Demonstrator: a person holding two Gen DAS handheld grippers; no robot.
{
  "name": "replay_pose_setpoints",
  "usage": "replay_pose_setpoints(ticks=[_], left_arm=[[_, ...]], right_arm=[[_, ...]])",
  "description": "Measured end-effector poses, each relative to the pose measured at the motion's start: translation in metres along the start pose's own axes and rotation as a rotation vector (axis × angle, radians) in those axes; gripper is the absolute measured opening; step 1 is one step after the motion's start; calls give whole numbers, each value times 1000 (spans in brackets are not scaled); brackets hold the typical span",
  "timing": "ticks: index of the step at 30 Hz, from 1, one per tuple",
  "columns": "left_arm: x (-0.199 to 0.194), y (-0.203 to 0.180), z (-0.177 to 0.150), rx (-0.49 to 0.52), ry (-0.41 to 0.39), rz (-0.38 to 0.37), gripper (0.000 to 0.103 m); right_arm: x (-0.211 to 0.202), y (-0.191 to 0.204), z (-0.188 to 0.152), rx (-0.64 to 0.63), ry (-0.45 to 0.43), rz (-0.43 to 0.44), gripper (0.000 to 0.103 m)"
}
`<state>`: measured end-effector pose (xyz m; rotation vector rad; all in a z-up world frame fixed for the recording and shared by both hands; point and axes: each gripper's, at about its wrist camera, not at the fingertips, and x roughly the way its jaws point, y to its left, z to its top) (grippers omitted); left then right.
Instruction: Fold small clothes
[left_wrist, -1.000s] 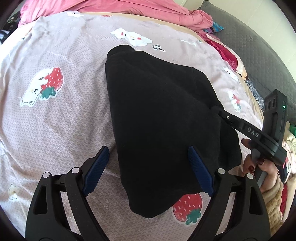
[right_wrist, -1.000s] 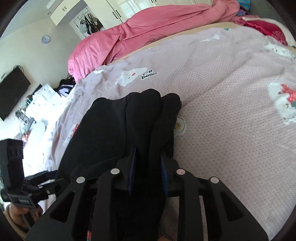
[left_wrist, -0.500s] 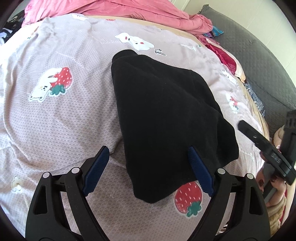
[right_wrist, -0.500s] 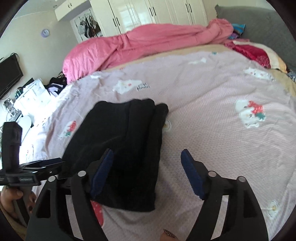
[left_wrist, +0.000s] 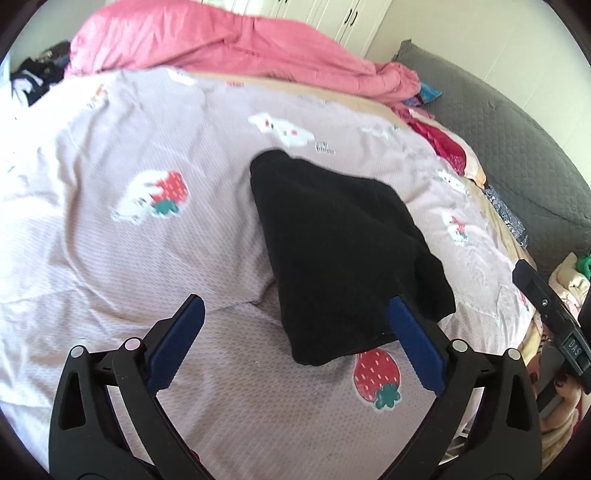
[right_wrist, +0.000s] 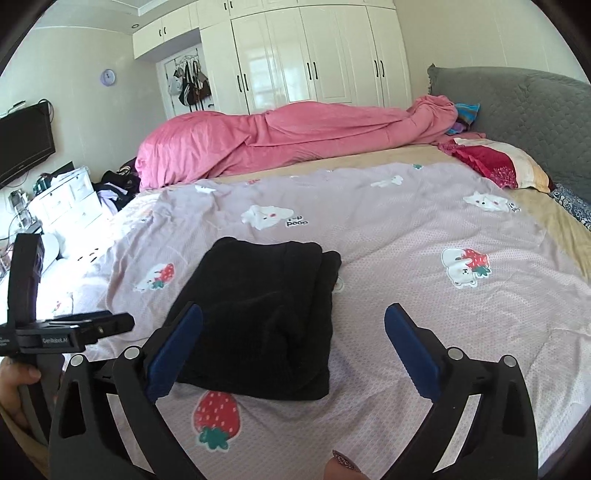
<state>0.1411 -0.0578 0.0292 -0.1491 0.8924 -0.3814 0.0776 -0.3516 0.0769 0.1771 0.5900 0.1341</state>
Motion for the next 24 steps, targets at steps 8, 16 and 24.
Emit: replay_pose_setpoints(ticks=[8, 16, 24], left_arm=[[-41, -6, -10, 61, -90, 73, 94], [-61, -7, -28, 76, -117, 100, 94], [-69, -1, -46, 71, -133, 129, 94]], right_arm=[[-19, 23, -14, 12, -35, -23, 98], [-34, 33, -26, 35, -44, 11, 98], [-50, 51, -48, -25, -73, -55, 98]])
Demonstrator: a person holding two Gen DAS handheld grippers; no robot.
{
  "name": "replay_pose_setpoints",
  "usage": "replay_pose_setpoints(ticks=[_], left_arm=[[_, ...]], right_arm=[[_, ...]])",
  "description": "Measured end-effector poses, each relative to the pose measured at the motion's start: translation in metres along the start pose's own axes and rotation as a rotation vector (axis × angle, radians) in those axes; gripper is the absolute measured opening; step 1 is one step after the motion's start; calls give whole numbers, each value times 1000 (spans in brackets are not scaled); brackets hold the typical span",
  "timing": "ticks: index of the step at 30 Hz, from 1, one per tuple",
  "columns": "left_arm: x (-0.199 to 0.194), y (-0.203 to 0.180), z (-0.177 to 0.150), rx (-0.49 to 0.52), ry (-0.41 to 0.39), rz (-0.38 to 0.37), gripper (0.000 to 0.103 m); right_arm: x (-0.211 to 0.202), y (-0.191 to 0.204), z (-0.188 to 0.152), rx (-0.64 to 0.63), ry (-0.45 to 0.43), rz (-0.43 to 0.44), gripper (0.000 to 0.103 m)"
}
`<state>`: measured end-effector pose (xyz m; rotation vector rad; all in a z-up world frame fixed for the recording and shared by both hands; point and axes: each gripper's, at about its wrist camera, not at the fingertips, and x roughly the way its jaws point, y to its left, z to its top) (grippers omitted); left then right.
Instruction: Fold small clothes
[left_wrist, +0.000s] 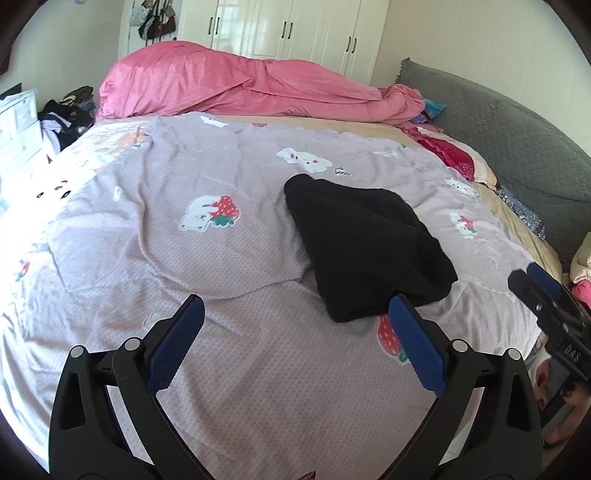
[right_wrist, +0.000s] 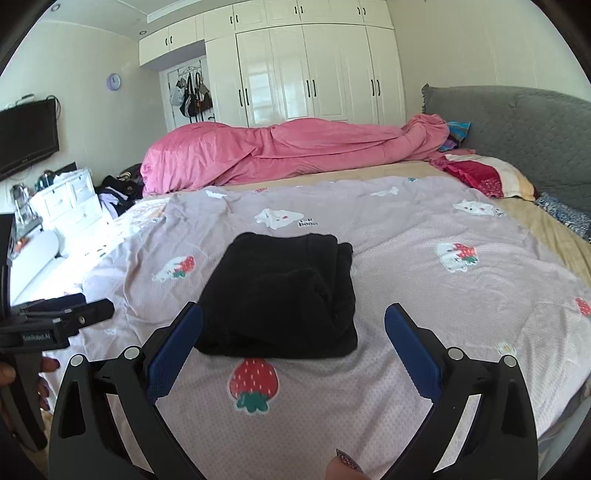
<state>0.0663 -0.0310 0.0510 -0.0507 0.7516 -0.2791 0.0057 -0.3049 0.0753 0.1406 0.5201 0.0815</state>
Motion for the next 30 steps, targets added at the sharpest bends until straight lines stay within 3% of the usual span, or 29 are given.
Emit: replay_pose_setpoints(ticks=[9, 14, 30], left_arm=[[10, -1, -26, -9, 38, 30, 94], [19, 0, -37, -15, 66, 53, 94], [20, 2, -41, -22, 93, 104, 94]], right_arm=[[14, -1, -46, 92, 115, -84, 99], [24, 0, -60, 78, 167, -107, 99], [32, 7, -65, 73, 183, -78, 99]])
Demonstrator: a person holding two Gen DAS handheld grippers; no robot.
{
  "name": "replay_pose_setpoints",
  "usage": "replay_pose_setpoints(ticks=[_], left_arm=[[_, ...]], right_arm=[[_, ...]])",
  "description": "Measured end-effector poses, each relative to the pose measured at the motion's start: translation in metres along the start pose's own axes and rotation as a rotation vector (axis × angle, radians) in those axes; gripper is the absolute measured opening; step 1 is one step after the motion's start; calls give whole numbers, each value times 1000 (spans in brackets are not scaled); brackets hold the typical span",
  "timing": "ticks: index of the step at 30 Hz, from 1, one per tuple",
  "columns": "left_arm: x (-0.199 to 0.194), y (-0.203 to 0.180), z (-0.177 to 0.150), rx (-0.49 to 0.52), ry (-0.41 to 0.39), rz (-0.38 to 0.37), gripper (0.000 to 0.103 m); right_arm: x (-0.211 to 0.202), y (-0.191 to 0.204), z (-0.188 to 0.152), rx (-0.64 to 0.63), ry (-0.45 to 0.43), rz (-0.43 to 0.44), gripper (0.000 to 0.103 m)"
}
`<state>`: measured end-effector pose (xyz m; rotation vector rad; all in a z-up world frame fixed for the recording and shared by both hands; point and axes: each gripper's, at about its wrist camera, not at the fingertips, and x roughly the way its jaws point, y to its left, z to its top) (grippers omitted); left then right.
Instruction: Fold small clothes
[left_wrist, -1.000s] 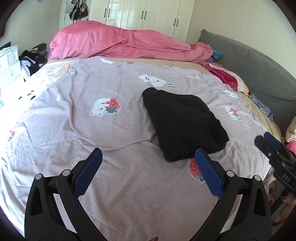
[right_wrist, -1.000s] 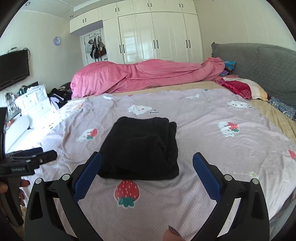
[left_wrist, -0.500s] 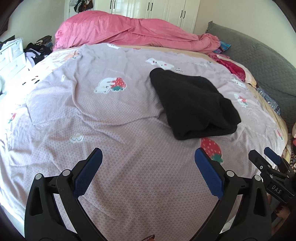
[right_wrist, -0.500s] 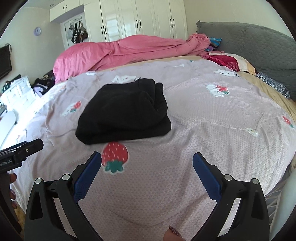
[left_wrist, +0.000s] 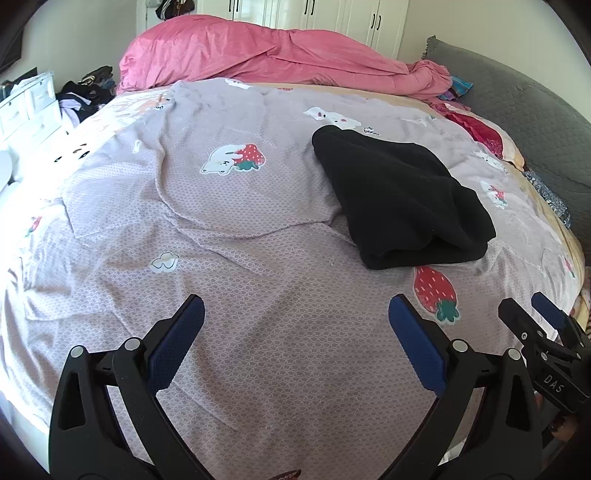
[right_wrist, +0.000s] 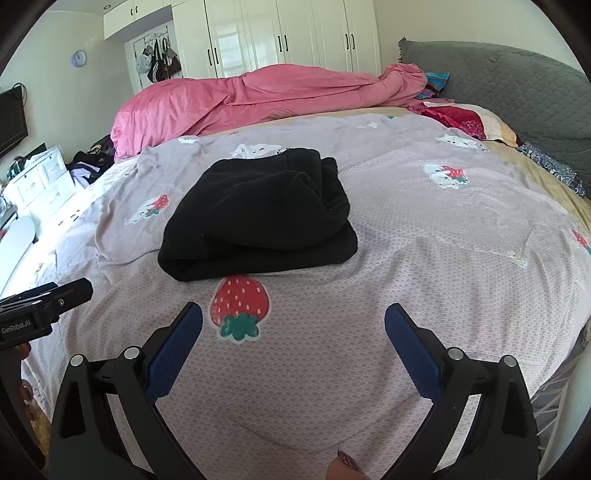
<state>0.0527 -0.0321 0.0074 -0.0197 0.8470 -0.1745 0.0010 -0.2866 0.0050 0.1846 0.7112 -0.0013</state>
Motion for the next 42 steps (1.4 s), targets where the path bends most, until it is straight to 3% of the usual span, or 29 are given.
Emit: replay_pose_setpoints(ticks=[42], left_arm=[[-3, -1, -1, -12, 5, 32, 94]], right_arm=[[-4, 4, -1, -9, 8, -1, 99]])
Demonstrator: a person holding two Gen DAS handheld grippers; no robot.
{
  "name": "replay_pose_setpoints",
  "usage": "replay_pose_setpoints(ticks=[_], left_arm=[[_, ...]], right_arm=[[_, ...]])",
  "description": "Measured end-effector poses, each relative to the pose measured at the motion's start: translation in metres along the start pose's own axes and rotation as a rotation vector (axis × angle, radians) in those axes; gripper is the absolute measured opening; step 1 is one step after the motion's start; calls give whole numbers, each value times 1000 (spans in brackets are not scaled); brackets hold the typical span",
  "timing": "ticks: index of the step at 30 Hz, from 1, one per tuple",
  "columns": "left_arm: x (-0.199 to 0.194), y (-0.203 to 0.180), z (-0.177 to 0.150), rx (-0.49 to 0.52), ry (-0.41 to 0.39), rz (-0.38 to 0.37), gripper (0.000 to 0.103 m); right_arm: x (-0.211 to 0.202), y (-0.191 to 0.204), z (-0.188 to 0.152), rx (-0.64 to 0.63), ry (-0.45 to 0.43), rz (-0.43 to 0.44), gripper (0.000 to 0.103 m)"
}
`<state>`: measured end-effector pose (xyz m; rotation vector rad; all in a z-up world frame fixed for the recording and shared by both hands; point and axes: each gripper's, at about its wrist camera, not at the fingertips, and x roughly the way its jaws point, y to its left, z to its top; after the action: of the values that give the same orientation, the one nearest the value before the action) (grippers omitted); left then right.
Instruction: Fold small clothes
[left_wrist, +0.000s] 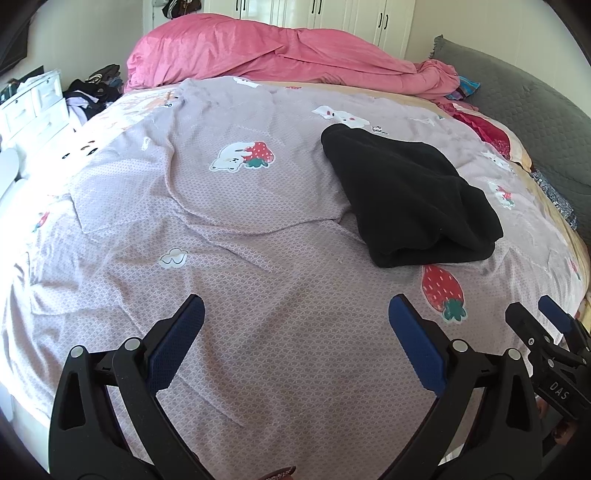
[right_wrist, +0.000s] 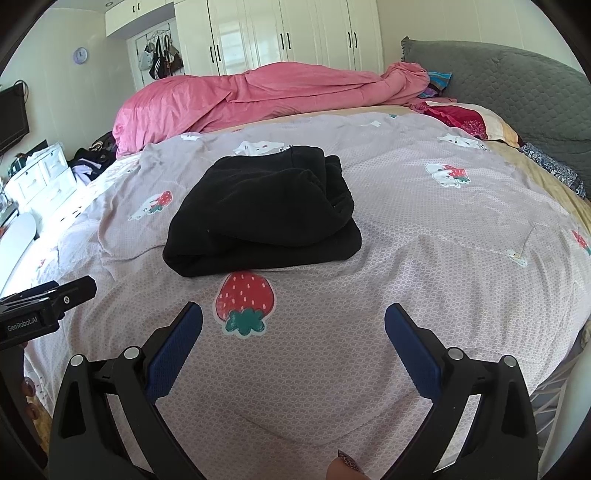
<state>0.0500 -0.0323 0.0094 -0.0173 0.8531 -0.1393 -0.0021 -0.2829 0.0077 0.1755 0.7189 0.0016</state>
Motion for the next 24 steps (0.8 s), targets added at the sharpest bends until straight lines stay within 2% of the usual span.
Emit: replay_pose_setpoints(ticks=[24], left_arm=[[6, -5, -2, 17, 17, 15, 94]], right_arm=[[0, -5, 1, 7, -3, -21, 99]])
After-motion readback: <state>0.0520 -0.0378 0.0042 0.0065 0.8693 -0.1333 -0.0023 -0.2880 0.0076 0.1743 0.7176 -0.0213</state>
